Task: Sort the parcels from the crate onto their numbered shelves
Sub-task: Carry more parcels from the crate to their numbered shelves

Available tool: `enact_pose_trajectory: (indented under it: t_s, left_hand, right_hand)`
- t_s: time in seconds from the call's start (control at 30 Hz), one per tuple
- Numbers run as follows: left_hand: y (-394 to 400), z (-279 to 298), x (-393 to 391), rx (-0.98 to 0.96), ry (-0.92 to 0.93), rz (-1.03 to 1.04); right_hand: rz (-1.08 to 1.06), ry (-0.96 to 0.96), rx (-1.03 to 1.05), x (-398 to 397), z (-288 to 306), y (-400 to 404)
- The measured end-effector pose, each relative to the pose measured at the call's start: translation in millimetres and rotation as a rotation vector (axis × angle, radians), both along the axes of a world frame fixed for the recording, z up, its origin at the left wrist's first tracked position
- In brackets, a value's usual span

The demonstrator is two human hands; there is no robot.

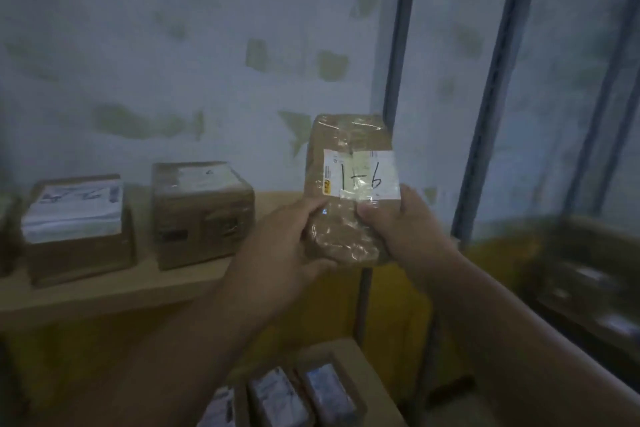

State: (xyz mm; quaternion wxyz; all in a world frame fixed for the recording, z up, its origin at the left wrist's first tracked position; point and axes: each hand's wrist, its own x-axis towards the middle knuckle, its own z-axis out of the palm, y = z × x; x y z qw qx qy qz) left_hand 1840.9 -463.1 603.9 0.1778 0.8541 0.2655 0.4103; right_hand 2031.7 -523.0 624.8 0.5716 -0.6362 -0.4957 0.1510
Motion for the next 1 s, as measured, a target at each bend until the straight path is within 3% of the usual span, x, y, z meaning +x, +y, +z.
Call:
enact_pose_trajectory:
  t_s: [0.13,0.4,0.67,1.0]
  left_hand:
    - [-1.2,2.6,11.2,0.008,0.031,0.239]
    - [11.5,11.8,33.0,-0.051,0.110,0.400]
    - [21.4,16.8,47.7,-0.080,0.196,0.555]
    - [16.6,15.5,65.7,-0.026,0.261,0.754]
  right_hand:
    - [0.143,-0.215,-0.032,20.0,4.3,30.0]
    - [0.337,-0.282,-0.148,46.3,11.0,38.6]
    - [0.385,-0.324,-0.253,58.1,14.7,51.1]
    - [0.362,-0.627,-0.171,66.1,8.5,83.7]
